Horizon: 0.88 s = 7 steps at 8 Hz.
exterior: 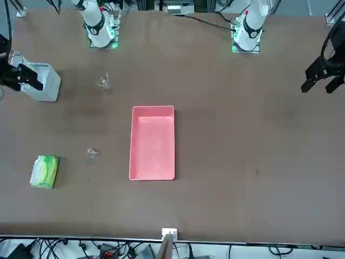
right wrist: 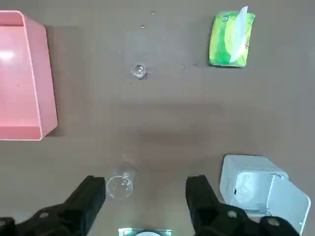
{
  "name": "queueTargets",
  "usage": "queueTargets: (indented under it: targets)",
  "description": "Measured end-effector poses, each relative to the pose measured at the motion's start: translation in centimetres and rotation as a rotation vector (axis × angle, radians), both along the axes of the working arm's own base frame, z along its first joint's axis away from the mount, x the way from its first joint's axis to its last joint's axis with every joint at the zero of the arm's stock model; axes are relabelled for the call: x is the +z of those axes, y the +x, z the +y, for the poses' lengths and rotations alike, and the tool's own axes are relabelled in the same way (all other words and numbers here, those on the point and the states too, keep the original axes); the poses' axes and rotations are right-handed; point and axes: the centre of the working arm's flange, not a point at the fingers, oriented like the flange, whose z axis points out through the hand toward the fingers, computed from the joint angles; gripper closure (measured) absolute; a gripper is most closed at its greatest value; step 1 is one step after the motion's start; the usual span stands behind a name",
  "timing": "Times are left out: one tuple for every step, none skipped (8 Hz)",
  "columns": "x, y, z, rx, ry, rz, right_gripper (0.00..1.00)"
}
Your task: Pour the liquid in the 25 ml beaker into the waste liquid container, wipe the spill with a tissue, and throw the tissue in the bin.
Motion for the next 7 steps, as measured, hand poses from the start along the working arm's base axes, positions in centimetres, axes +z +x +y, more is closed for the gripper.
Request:
queueTargets:
  targets:
    - [0.0,0.0,0.0,0.0,0.0,0.0,0.0]
    - [-0.1,0.1,-0.1,-0.001,0.0,0.003,0.0]
    - [-0.7,0.3,-0.2,-0.004,-0.001,0.012,0.0]
    - [-1.6,0.8,-0.3,-0.007,-0.002,0.029,0.0]
    - [-3.2,1.4,-0.3,-0.007,-0.004,0.056,0.0]
    - [-5.2,2.3,-0.1,-0.004,-0.006,0.091,0.0]
    - [-7.8,3.3,0.0,0.001,-0.008,0.134,0.0]
